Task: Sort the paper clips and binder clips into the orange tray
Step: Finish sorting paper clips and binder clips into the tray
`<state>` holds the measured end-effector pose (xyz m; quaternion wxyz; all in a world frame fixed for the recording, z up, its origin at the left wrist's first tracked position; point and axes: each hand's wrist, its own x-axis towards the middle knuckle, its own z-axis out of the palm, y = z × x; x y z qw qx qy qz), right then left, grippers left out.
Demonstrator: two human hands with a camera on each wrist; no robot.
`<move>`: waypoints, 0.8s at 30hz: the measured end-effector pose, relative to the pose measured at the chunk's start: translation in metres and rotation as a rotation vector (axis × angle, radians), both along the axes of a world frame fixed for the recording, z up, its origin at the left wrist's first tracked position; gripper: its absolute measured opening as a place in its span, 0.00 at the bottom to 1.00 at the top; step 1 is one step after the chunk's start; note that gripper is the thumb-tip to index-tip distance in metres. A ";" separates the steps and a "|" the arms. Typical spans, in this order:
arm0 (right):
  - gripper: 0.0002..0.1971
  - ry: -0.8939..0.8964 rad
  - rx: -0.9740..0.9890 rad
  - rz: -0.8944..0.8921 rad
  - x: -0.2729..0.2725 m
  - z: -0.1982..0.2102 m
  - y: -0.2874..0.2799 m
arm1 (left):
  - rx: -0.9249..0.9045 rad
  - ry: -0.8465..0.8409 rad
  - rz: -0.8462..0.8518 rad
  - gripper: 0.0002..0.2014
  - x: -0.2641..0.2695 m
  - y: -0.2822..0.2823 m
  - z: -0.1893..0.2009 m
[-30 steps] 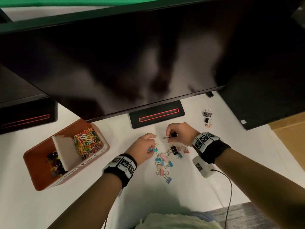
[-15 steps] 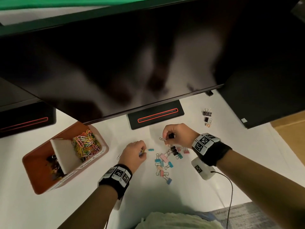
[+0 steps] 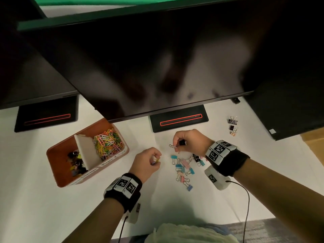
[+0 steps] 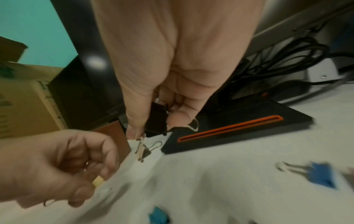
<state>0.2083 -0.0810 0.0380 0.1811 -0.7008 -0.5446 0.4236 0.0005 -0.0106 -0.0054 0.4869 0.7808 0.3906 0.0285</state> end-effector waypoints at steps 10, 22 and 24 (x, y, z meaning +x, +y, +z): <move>0.06 0.068 0.308 0.270 -0.126 0.065 0.095 | 0.174 -0.129 0.434 0.14 -0.138 0.070 0.087; 0.11 0.143 0.238 0.137 -0.266 0.036 0.168 | -0.150 -0.340 0.889 0.19 -0.200 0.102 0.068; 0.14 0.186 0.233 0.116 -0.255 0.041 0.162 | -0.028 -0.246 0.831 0.18 -0.201 0.100 0.069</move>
